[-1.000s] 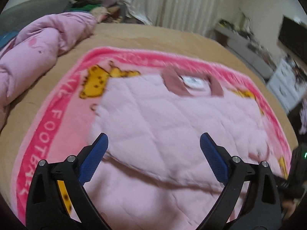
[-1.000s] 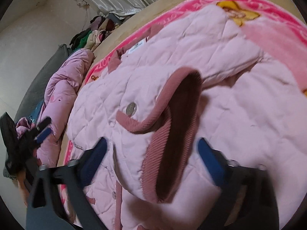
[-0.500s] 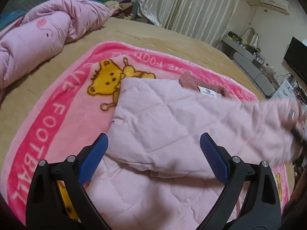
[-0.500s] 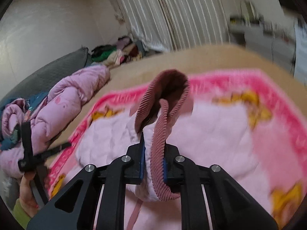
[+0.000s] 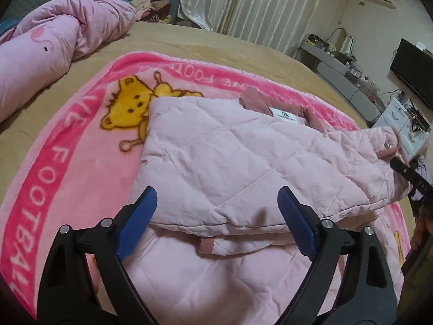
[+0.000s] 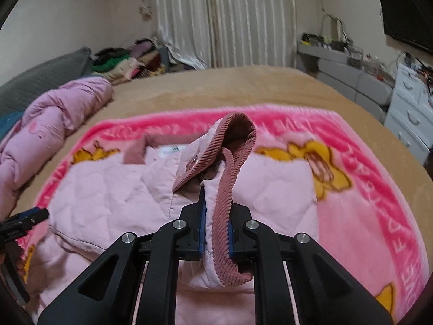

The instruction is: Fold large clothes

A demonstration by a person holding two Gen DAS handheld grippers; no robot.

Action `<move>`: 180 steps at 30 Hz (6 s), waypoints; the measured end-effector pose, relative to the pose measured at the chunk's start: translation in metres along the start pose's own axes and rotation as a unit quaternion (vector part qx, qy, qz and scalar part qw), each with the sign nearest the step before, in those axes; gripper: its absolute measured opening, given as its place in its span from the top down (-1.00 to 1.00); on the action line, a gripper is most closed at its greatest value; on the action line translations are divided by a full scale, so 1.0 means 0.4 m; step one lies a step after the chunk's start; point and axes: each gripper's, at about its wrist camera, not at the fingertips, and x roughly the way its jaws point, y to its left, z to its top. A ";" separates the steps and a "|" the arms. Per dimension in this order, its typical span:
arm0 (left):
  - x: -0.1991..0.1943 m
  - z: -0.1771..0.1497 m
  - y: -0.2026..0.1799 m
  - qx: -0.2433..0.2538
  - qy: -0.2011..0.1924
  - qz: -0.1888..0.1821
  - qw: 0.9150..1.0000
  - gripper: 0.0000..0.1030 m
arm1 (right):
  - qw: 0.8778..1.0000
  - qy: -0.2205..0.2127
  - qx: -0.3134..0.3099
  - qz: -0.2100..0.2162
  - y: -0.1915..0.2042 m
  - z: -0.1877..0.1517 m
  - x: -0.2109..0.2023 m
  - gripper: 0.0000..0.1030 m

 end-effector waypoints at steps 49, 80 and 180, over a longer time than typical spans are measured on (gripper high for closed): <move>0.107 -0.063 0.004 0.011 0.077 0.014 0.997 -0.61 | 0.993 0.089 -0.033 0.074 0.224 -0.120 0.121 -0.79; -0.044 -0.051 0.003 -0.021 0.057 0.027 0.998 -0.82 | 0.995 0.058 0.030 0.069 0.180 -0.121 -0.050 -0.92; -0.448 -0.291 -0.171 0.071 -0.017 0.074 0.995 -0.82 | 0.993 -0.013 0.016 0.120 0.079 -0.236 -0.483 -0.92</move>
